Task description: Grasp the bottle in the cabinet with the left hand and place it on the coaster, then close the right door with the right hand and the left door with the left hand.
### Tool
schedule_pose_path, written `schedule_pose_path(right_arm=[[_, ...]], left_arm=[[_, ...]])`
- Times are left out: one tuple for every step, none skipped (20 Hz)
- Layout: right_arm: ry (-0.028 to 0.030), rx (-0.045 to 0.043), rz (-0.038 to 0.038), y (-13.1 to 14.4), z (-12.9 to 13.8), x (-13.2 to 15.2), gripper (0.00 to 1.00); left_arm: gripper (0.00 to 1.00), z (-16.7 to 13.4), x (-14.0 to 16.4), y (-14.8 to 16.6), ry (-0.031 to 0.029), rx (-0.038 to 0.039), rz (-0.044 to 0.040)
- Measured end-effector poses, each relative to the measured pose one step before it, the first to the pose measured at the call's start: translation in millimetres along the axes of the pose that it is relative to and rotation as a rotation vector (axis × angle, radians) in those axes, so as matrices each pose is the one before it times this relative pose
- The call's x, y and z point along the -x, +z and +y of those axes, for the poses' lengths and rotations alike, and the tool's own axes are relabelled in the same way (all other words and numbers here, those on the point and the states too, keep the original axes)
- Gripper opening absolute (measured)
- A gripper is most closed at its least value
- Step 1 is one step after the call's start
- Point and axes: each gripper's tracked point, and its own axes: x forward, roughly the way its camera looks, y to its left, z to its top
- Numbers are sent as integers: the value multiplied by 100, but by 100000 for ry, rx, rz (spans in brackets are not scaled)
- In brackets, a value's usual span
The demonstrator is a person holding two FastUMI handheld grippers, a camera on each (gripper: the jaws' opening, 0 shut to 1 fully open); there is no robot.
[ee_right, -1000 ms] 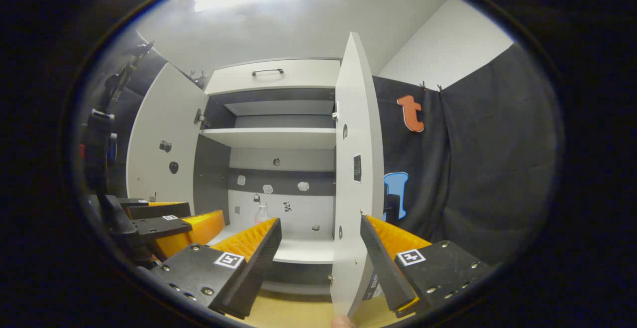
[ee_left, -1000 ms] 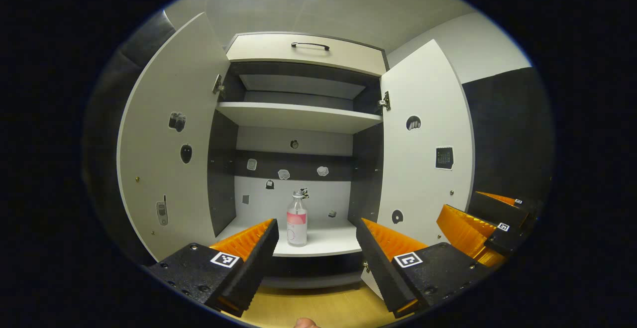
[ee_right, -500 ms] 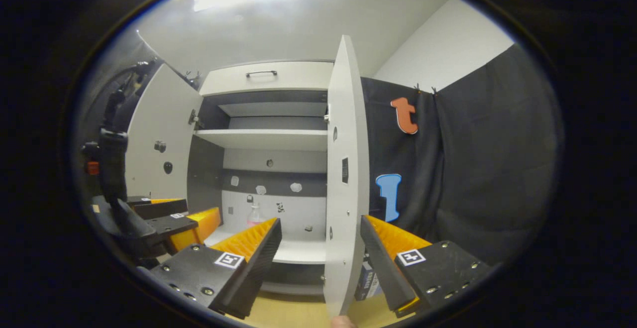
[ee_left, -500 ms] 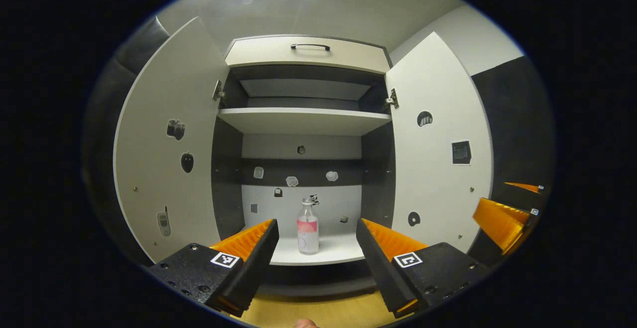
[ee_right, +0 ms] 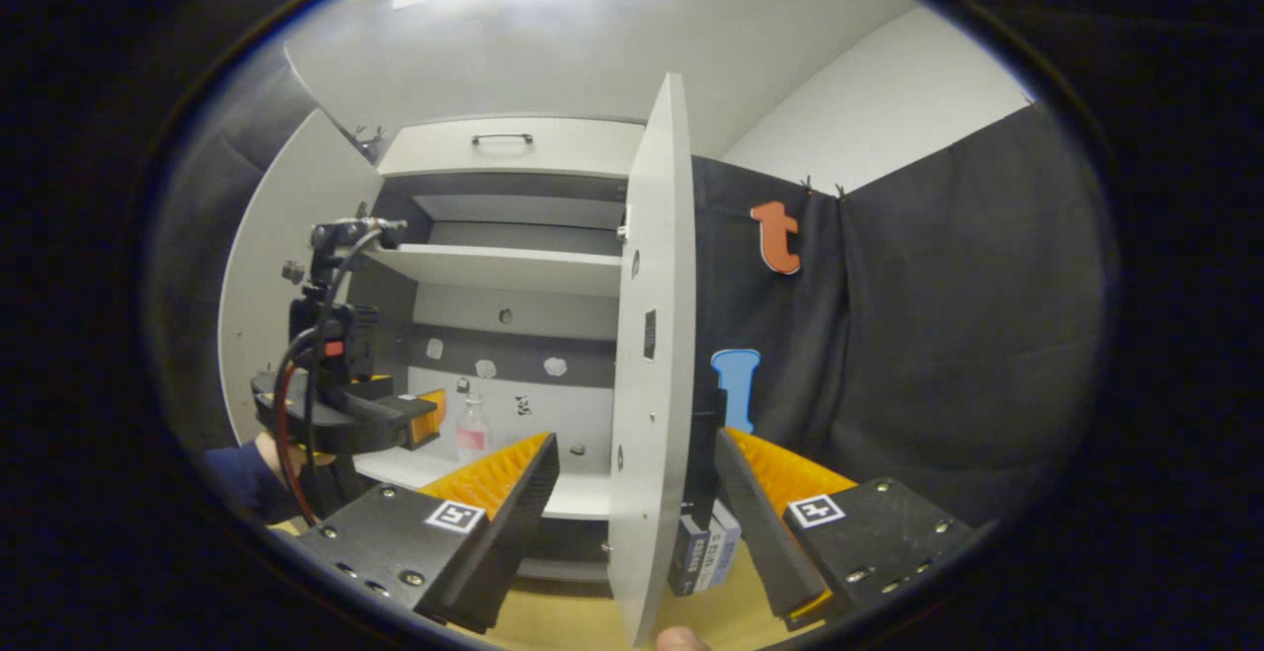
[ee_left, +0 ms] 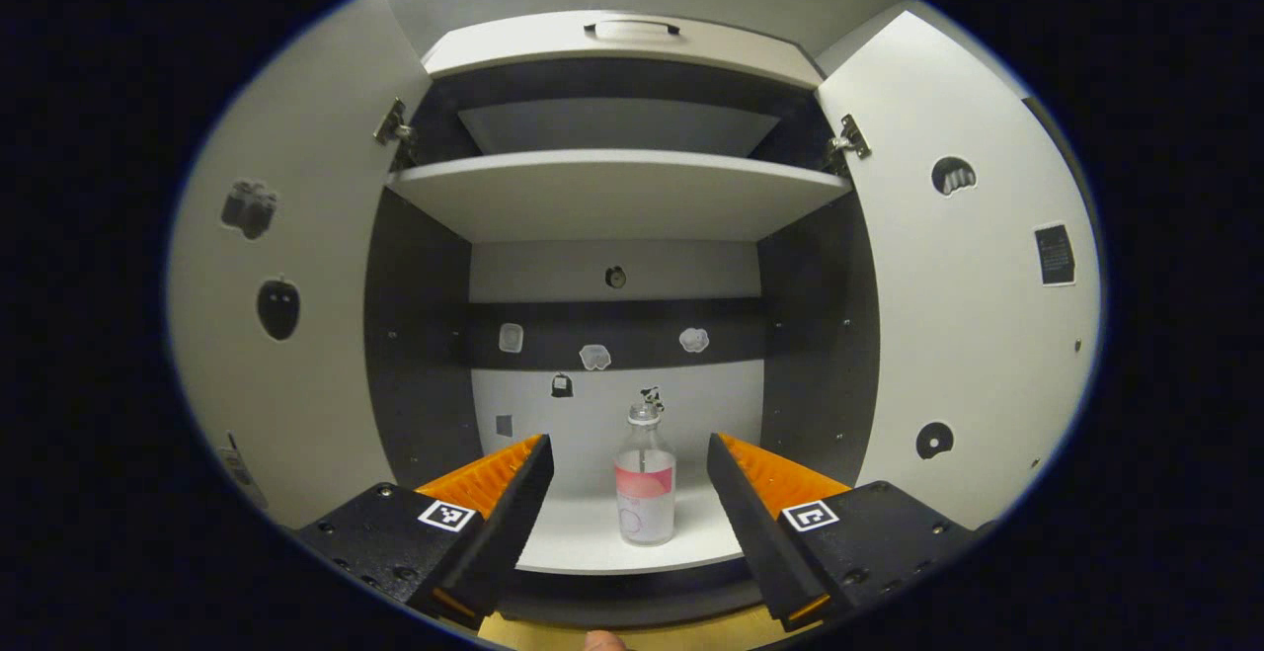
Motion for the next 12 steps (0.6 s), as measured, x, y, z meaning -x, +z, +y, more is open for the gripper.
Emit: schedule_pose_path(right_arm=[[-2026, 586, 300, -204, -492, 8, 93], [-2346, 513, 232, -94, -638, 128, 93], [-2505, 514, 423, -120, -688, 104, 96], [-2690, 513, 289, -154, -714, 76, 96], [-2622, 408, 281, -151, -719, 34, 96], [-2326, 132, 501, -78, -614, 7, 96], [-1818, -92, 708, -220, -471, -35, 96], [-1480, -270, 833, -215, -338, -20, 93], [-1147, -301, 787, -309, -392, -50, 94], [-736, -282, 573, -146, -181, -145, 96], [-300, -61, 359, -83, -29, -5, 96], [-138, 275, 256, -85, 23, -79, 96]], left_arm=[[97, -65, -1514, -842, -1063, 382, 1676], [97, 64, -1334, -782, -625, 157, 1964], [97, 35, -1259, -731, -506, -88, 2195], [97, 135, -1177, -522, -159, -186, 1134], [97, 141, -1261, -397, -93, -236, 337], [97, 87, -1055, -236, -128, -199, 277], [97, -103, -969, -322, -835, -17, 433], [97, -162, -995, -215, -1198, 29, 388], [97, -190, -971, -248, -896, -195, 321], [97, -4, -820, -275, -59, -342, 627], [97, 169, -715, -96, 304, -555, 383], [100, 110, -660, -37, 440, -191, -304]])
